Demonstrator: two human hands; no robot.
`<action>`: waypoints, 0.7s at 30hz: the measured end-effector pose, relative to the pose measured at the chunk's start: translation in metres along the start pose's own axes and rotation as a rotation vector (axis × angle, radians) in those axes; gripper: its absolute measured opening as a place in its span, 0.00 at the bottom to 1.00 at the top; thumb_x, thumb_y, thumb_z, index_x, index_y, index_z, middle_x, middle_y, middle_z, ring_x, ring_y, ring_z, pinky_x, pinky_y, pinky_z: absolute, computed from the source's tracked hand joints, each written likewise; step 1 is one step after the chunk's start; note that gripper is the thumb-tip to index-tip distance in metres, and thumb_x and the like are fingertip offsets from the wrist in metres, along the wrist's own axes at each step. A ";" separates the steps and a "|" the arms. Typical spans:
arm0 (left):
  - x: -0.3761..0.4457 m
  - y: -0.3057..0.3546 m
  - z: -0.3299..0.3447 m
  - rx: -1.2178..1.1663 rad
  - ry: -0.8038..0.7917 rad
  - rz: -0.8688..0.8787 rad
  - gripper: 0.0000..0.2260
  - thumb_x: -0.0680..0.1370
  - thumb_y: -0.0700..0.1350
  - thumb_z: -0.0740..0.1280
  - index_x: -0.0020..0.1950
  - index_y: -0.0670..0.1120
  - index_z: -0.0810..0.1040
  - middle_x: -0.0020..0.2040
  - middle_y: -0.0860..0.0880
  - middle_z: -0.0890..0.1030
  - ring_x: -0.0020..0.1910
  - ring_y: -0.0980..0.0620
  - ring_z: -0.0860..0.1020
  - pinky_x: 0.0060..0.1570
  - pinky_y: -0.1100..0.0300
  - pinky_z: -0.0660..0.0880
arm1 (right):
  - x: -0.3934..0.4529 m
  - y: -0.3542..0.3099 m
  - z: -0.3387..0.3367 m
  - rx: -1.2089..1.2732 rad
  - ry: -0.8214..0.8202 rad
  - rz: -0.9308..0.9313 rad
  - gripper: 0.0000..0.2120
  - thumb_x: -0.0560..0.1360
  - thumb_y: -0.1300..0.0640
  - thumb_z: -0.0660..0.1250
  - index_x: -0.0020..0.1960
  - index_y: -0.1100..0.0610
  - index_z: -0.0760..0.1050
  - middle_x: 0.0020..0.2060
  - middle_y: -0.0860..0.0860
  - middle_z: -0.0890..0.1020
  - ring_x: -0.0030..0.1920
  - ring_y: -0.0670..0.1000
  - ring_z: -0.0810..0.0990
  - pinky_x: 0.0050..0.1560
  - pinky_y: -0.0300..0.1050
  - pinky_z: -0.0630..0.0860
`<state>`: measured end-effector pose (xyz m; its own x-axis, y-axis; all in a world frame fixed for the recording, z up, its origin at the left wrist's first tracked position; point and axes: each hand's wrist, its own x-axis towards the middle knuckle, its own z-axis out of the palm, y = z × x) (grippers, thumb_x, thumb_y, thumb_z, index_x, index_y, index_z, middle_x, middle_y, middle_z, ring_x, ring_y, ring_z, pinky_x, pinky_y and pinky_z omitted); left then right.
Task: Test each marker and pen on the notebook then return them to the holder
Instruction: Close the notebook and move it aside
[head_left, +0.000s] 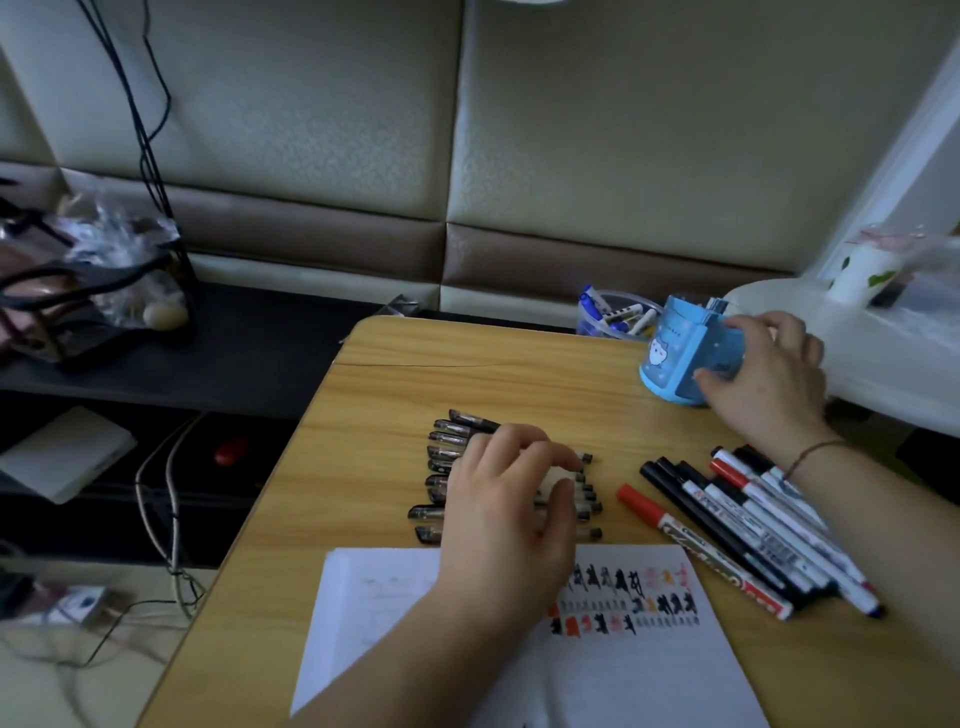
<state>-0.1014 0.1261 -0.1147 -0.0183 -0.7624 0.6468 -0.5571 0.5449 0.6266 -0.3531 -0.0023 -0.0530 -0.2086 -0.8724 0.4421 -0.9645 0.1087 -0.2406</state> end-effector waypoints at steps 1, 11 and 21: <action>0.000 0.002 -0.001 0.033 -0.010 0.042 0.07 0.75 0.46 0.63 0.50 0.51 0.79 0.50 0.55 0.77 0.51 0.52 0.75 0.48 0.51 0.74 | -0.013 -0.005 -0.004 0.017 0.033 -0.040 0.28 0.68 0.53 0.73 0.66 0.52 0.70 0.66 0.55 0.66 0.66 0.61 0.63 0.63 0.60 0.68; 0.004 0.006 -0.042 0.344 -0.189 0.235 0.04 0.78 0.51 0.63 0.49 0.53 0.75 0.42 0.58 0.77 0.35 0.59 0.76 0.29 0.65 0.74 | -0.221 -0.008 -0.079 0.055 -0.602 -0.461 0.21 0.63 0.19 0.45 0.48 0.26 0.65 0.56 0.28 0.64 0.63 0.37 0.61 0.64 0.42 0.68; 0.001 -0.007 -0.149 0.932 -0.848 -0.420 0.21 0.80 0.65 0.54 0.51 0.51 0.77 0.46 0.52 0.79 0.45 0.53 0.79 0.47 0.61 0.77 | -0.279 -0.016 -0.077 0.020 -0.485 -0.322 0.16 0.72 0.42 0.57 0.59 0.32 0.71 0.60 0.41 0.75 0.61 0.50 0.76 0.53 0.52 0.77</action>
<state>0.0261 0.1731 -0.0535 -0.0251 -0.9785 -0.2049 -0.9986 0.0340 -0.0396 -0.2919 0.2759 -0.1064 0.1976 -0.9790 0.0502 -0.9627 -0.2035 -0.1784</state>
